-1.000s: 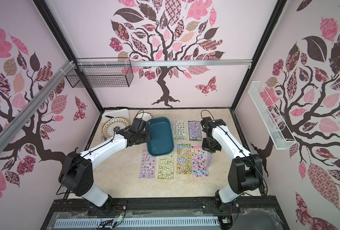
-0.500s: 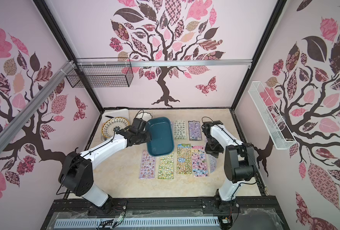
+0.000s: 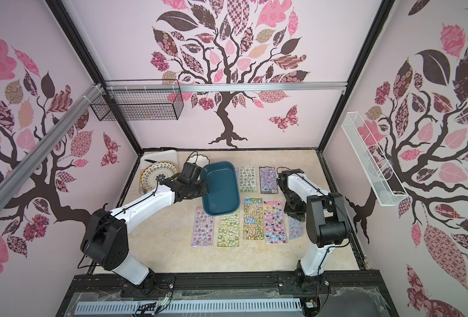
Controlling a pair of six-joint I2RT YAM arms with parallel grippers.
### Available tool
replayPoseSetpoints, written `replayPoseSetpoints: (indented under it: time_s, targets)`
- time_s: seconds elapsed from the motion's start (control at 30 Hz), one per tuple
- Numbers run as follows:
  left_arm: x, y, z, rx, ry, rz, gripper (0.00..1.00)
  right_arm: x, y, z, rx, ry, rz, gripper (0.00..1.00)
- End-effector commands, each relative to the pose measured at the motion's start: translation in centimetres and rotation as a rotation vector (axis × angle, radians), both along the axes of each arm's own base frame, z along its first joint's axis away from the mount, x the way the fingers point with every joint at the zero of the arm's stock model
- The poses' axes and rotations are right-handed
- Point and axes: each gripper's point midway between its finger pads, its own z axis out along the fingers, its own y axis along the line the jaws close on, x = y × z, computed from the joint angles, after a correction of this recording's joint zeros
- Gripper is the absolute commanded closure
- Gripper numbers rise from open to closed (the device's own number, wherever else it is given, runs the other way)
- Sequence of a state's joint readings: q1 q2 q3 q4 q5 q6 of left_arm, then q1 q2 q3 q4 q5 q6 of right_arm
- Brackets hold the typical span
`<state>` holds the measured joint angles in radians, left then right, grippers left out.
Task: Take the stickers out of the storage box
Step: Place the sticker at the center of the board.
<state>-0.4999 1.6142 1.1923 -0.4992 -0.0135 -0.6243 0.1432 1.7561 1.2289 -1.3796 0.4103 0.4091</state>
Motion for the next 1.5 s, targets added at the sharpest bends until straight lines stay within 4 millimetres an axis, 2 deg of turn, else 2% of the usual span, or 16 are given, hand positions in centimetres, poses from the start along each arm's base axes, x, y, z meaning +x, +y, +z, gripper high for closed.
replayPoseSetpoints:
  time_s: [0.0, 0.23, 0.33, 0.37, 0.5, 0.63, 0.77, 0.87, 0.97, 1.47]
  targets:
    - [0.8, -0.6, 1.1, -0.028, -0.033, -0.006, 1.0, -0.3, -0.8, -0.1, -0.048, 0.022, -0.007, 0.73]
    - [0.8, -0.6, 1.1, -0.027, -0.033, -0.008, 1.0, 0.0, -1.3, 0.0, -0.087, 0.039, -0.007, 0.69]
    - [0.8, -0.6, 1.2, -0.033, -0.035, -0.006, 1.0, 0.6, -1.3, 1.3, -0.1, 0.004, -0.029, 0.7]
    - [0.8, -0.6, 1.3, -0.035, -0.035, -0.007, 1.0, 0.9, -0.9, 1.6, -0.073, -0.026, -0.047, 0.71]
    - [0.8, -0.7, 1.5, -0.043, -0.037, -0.006, 1.0, 2.0, 2.9, 0.7, 0.167, -0.216, -0.137, 0.71]
    - [0.7, -0.7, 1.4, -0.044, -0.036, -0.007, 1.0, 1.7, 4.7, -0.5, 0.28, -0.298, -0.218, 0.73]
    - [0.7, -0.7, 1.5, -0.048, -0.036, -0.006, 1.0, 1.2, 4.3, -1.3, 0.259, -0.34, -0.264, 0.75]
    - [0.7, -0.8, 1.6, -0.054, -0.036, -0.006, 1.0, 0.6, 4.8, -3.0, 0.284, -0.308, -0.284, 0.76]
    - [0.6, -0.8, 1.7, -0.055, -0.038, -0.006, 1.0, 0.2, 4.4, -4.2, 0.262, -0.304, -0.299, 0.78]
    - [0.6, -0.8, 2.2, -0.062, -0.05, -0.008, 1.0, 0.1, 2.6, -7.0, 0.158, -0.243, -0.301, 0.78]
